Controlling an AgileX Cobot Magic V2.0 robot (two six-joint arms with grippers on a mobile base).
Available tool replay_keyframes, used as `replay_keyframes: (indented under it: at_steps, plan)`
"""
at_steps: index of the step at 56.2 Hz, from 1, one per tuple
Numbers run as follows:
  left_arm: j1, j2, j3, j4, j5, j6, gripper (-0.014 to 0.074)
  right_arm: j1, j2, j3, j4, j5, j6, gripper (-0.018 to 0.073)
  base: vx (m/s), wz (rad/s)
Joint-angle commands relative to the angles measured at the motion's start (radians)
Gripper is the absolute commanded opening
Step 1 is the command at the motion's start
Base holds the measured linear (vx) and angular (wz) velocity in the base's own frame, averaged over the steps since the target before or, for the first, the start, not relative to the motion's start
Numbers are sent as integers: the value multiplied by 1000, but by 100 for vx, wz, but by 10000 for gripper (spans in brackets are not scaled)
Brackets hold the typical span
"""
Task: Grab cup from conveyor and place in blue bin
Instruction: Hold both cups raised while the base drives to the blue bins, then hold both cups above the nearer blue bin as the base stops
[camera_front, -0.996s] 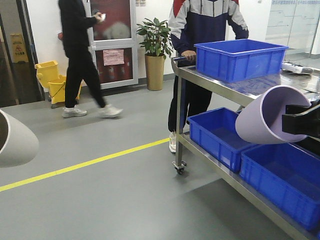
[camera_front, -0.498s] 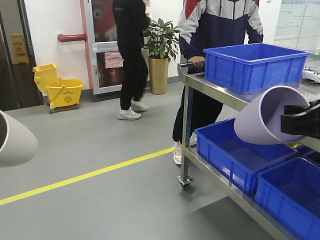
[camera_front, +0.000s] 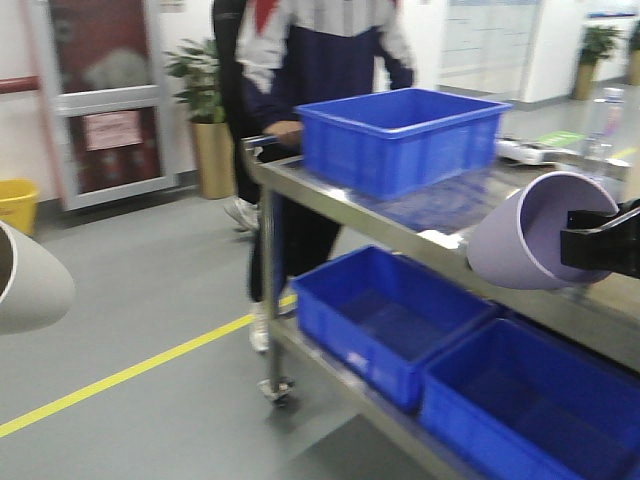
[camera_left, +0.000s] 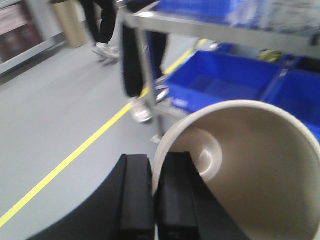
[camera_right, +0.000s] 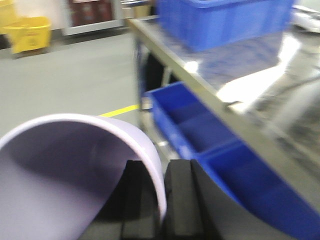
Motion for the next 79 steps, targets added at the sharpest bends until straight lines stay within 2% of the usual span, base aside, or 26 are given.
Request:
replay_keyframes:
  at_steps: [1, 44, 79]
  plan:
    - [0, -13, -27, -17, -85, -2, -6, 0, -22, -32, -6, -92, 3, -9, 28, -75]
    - [0, -13, -27, -17, -85, -2, -6, 0, -22, -32, -6, -92, 3, -9, 26, -76]
    - [0, -13, -27, -16, -85, -2, -6, 0, -22, -32, -6, -92, 3, -9, 22, -37]
